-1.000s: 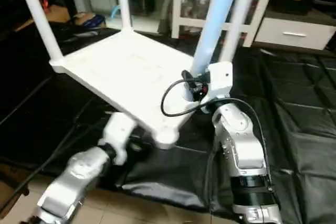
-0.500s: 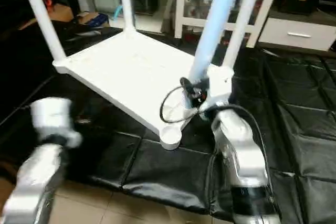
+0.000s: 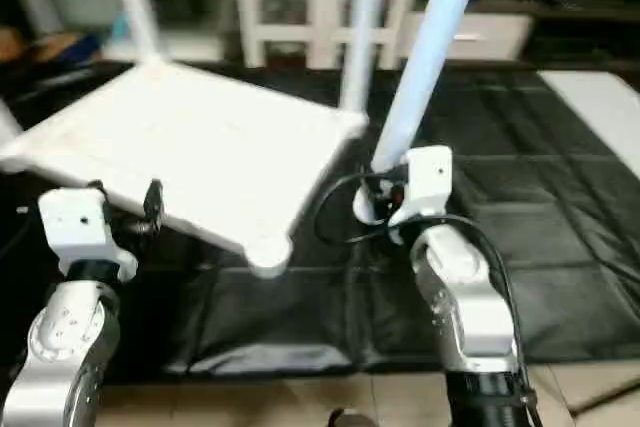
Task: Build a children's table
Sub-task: Move to table
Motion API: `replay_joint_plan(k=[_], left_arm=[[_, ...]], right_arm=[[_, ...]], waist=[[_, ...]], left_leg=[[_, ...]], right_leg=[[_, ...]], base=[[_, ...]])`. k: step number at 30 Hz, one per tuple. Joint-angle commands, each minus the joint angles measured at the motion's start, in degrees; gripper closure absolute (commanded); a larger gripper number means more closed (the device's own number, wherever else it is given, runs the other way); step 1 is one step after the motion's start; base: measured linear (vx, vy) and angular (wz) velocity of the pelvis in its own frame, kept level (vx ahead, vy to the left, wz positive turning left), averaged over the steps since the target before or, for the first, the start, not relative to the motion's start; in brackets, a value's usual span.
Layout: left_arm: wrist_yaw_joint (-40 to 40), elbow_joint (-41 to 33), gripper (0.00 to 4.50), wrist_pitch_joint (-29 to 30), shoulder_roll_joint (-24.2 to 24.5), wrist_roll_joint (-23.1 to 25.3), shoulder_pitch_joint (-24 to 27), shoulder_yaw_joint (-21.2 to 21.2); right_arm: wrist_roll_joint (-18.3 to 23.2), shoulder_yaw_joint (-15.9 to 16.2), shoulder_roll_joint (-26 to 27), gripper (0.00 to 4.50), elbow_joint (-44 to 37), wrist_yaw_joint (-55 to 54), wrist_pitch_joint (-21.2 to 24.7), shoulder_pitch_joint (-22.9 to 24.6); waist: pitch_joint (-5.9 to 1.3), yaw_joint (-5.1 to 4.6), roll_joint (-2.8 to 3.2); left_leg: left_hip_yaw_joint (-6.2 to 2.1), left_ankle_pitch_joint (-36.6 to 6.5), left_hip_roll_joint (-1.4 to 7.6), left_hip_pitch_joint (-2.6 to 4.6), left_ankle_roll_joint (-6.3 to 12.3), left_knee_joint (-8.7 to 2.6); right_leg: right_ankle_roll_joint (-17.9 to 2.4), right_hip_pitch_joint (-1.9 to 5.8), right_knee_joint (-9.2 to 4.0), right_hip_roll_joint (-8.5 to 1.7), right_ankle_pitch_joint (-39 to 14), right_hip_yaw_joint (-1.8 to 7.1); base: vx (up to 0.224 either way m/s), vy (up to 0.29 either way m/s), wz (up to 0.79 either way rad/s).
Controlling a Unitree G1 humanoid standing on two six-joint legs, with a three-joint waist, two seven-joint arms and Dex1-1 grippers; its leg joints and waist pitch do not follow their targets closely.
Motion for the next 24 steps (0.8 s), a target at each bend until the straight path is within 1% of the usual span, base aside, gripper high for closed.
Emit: replay_joint_plan(k=[1, 2, 3, 4, 5, 6, 7, 8, 9, 10, 11, 12, 13, 14, 15, 16, 17, 18, 19, 20, 21, 22, 23, 24], left_arm=[[-0.4, -0.9, 0.61, 1.2, -0.2, -1.2, -0.4, 1.2], [-0.7, -0.8, 0.61, 1.4, -0.2, -1.6, -0.6, 1.3], [-1.3, -0.7, 0.61, 1.3, -0.1, -2.2, -0.7, 1.3], [-1.8, -1.2, 0.61, 1.2, 0.2, -2.6, -0.5, 1.3], [-2.0, -1.4, 0.61, 1.2, 0.3, -2.8, -0.4, 1.2], [-2.1, -1.8, 0.61, 1.2, 0.4, -2.7, -0.2, 1.1], [-2.6, -2.3, 0.61, 1.4, 1.0, -2.2, 0.2, 0.7], [-2.8, -2.3, 0.61, 1.4, 1.1, -2.1, 0.2, 0.6], [-3.2, -2.5, 0.61, 1.3, 1.6, -1.8, 0.3, 0.3], [-3.9, -2.6, 0.61, 1.1, 2.3, -1.4, 0.4, -0.3], [-4.2, -2.6, 0.61, 1.2, 2.4, -1.6, 0.4, -0.4], [-4.6, -2.7, 0.61, 1.3, 2.5, -2.0, 0.3, -0.5], [-4.9, -2.7, 0.61, 1.2, 2.5, -2.4, 0.3, -0.5], [-5.0, -2.7, 0.61, 1.3, 2.5, -2.4, 0.3, -0.4], [-5.0, -2.7, 0.61, 1.3, 2.5, -2.5, 0.2, -0.4], [-5.0, -2.6, 0.61, 1.4, 2.5, -2.6, 0.2, -0.4], [-5.0, -2.6, 0.61, 1.5, 2.5, -2.6, 0.2, -0.4], [-5.1, -2.6, 0.61, 1.6, 2.5, -2.7, 0.2, -0.5], [-5.1, -2.6, 0.61, 1.6, 2.5, -2.7, 0.2, -0.5], [-5.2, -2.6, 0.61, 1.9, 2.6, -2.7, 0.1, -0.7], [-5.3, -2.6, 0.61, 2.2, 2.9, -2.2, 0.1, -0.9], [-6.4, -2.7, 0.61, 2.6, 3.2, -2.9, 0.4, -1.0], [-6.8, -2.8, 0.61, 2.8, 3.5, -2.7, 0.6, -1.0], [-7.7, -2.7, 0.61, 2.7, 4.0, -2.9, 0.7, -1.0]], right_arm=[[0.2, 1.3, -0.2, 2.66, -2.0, 1.2, 0.6, -0.2], [0.1, 1.5, -0.3, 2.66, -1.9, 1.5, 0.6, -0.3], [0.1, 1.6, -0.4, 2.66, -1.8, 1.6, 0.6, -0.4], [0.5, 1.6, -0.5, 2.66, -1.9, 2.1, 1.1, -0.5], [0.7, 1.6, -0.7, 2.66, -1.9, 2.3, 1.1, -0.5], [0.8, 1.8, -1.0, 2.66, -2.1, 2.8, 1.3, -0.5], [0.9, 2.3, -1.4, 2.66, -2.6, 3.7, 1.6, -0.4], [0.9, 2.4, -1.5, 2.66, -2.6, 3.9, 1.7, -0.3], [1.1, 2.7, -1.6, 2.66, -2.8, 4.4, 1.9, -0.2], [1.5, 3.2, -1.7, 2.66, -3.1, 5.3, 2.2, -0.1], [1.6, 3.5, -1.8, 2.66, -3.2, 5.7, 2.1, -0.1], [1.8, 3.7, -1.7, 2.66, -3.5, 6.1, 1.9, 0.0], [2.1, 3.7, -1.5, 2.66, -3.7, 6.3, 1.8, 0.0], [2.1, 3.7, -1.5, 2.66, -3.8, 6.2, 1.7, 0.0], [2.0, 3.7, -1.5, 2.66, -3.8, 6.1, 1.8, 0.0], [2.1, 3.4, -1.3, 2.66, -3.8, 5.8, 2.1, 0.1], [2.2, 3.4, -1.1, 2.66, -3.8, 5.7, 2.2, 0.2], [2.3, 3.5, -1.1, 2.66, -3.9, 5.7, 2.2, 0.4], [2.3, 3.5, -1.1, 2.66, -3.9, 5.8, 2.2, 0.4], [2.3, 3.6, -1.1, 2.66, -4.0, 5.9, 2.2, 0.6], [2.3, 3.8, -1.1, 2.66, -4.1, 6.3, 2.2, 0.7], [2.5, 3.9, -1.0, 2.66, -4.4, 6.6, 2.3, 0.7], [2.3, 4.0, -1.1, 2.66, -4.5, 6.8, 2.0, 0.7], [2.7, 3.8, -1.0, 2.66, -4.6, 6.9, 2.2, 0.8]], waist=[[-2.84, 0.39, -0.3], [-2.75, 0.3, -0.23], [-2.64, 0.4, -0.02], [-2.62, 0.4, 0.06], [-2.61, 0.48, 0.13], [-2.27, 0.43, 0.26], [-1.64, -0.03, 0.44], [-1.17, -0.37, 0.58], [-0.47, -0.88, 0.67], [0.68, -1.72, 1.01], [1.11, -1.61, 1.66], [1.28, 1.49, 1.32], [0.43, 1.87, 0.93], [-1.13, 1.94, -1.5], [-1.96, 2.46, -3.33], [-1.83, 5.26, -2.11], [-2.26, 5.71, -2.09], [-2.78, 6.21, -0.7], [-2.09, 7.5, 0.28], [-2.29, 7.89, 1.52], [-1.27, 4.31, 2.01], [-3.19, 5.46, 3.22], [-3.57, 5.05, 2.23], [-3.29, 4.62, 3.47]], left_leg=[[-2.58, -20.9, 3.82, -0.01, 0.47, -6.69], [-2.56, -20.9, 3.9, 0.11, 0.67, -6.7], [-2.56, -21.1, 4.06, 0.47, 0.64, -6.71], [-2.43, -21.3, 4.16, 0.84, 0.38, -6.76], [-2.43, -22.8, 4.22, 1.32, -0.02, -6.87], [-2.55, -28.2, 4.39, 2.32, -1.08, -7.32], [-2.96, -35.2, 4.43, 3.68, -2.14, -7.7], [-3.26, -39.2, 4.45, 4.61, -2.5, -7.84], [-3.42, -44.3, 4.52, 6.38, -2.99, -7.99], [-3.25, -50.6, 5.47, 7.39, -3.29, -10.01], [-3.11, -54.0, 6.89, 5.78, -3.59, -12.76], [-1.91, -58.7, 9.77, 1.74, -2.53, -17.06], [-1.76, -54.8, 9.57, 6.07, 0.26, -14.11], [-0.97, -42.4, 3.68, 7.87, -0.29, -6.59], [0.03, -27.5, -0.28, 2.58, 2.48, -0.12], [-2.46, -9.7, -0.23, -1.45, 6.68, 5.09], [-3.32, -6.8, -0.53, -2.73, 6.9, 6.06], [-3.91, -4.2, -0.54, -1.8, 3.09, 4.92], [-4.11, -1.5, -0.12, -0.35, -0.23, 0.73], [-3.83, -2.1, 1.4, 3.66, -2.53, -2.77], [-9.0, -10.7, 9.12, 10.16, -3.42, -8.87], [-10.14, -13.9, 13.62, 13.24, -2.24, -9.76], [-11.17, -2.1, 10.55, 10.63, 5.17, -8.57], [-9.84, 6.7, 8.92, 10.12, 11.21, -7.69]], right_leg=[[-7.0, 3.15, -3.86, -4.01, -24.5, 1.85], [-7.1, 3.04, -3.95, -3.94, -24.9, 1.74], [-7.3, 2.77, -4.07, -3.77, -25.3, 1.63], [-7.6, 2.54, -4.1, -3.48, -24.1, 1.6], [-7.7, 2.51, -3.85, -3.35, -24.5, 1.49], [-7.2, 2.44, -3.72, -2.98, -27.7, 1.11], [-5.6, 2.28, -4.07, -2.48, -33.2, 0.14], [-4.4, 2.06, -4.41, -2.02, -36.5, -0.78], [-2.4, 1.59, -5.42, -1.18, -38.9, -2.48], [-1.0, 2.53, -5.01, 0.52, -37.6, -5.81], [-1.4, 4.81, -0.55, 0.79, -32.3, -6.23], [-1.5, 9.31, 11.26, -0.44, -16.7, -4.1], [-1.0, 6.73, 9.4, -2.14, -19.0, -0.56], [-0.4, 5.55, 0.43, -4.11, -42.9, 2.78], [0.1, 9.65, -3.31, -5.77, -51.2, 6.64], [-2.1, 12.37, -5.45, -10.68, -57.4, 11.5], [-3.5, 12.89, -4.83, -9.8, -54.2, 11.78], [-8.5, 12.88, -3.69, -5.2, -44.9, 13.94], [-11.1, 12.35, -3.04, -0.41, -36.7, 12.48], [-8.4, 9.99, -2.18, 2.91, -32.3, 11.15], [-1.8, 3.25, 5.2, 3.83, -24.7, 5.91], [2.0, 0.01, 11.59, 0.58, -18.8, 2.96], [5.5, -0.51, 12.56, -0.4, -9.8, 1.4], [5.8, -1.8, 12.12, -0.69, -5.6, 1.1]], base=[[0.0, 0.0, 0.0], [0.0, 0.0, 0.0], [0.0, 0.0, 0.0], [0.0, 0.0, 0.0], [0.0, 0.0, 0.0], [0.0, 0.0, 0.0], [0.0, 0.0, 0.0], [0.0, 0.0, 0.0], [0.0, 0.0, 0.0], [0.0, 0.0, 0.0], [0.0, 0.0, 0.0], [0.027, -0.065, 0.06], [0.027, -0.065, 0.06], [0.149, -0.158, -0.01], [0.154, -0.13, -0.01], [0.154, -0.13, -0.01], [0.126, -0.05, 0.16], [0.142, -0.038, 0.02], [0.142, -0.038, 0.02], [0.12, 0.025, -0.16], [0.147, 0.049, -0.38], [0.147, 0.049, -0.38], [0.179, 0.003, -0.52], [0.162, -0.017, -0.29]])
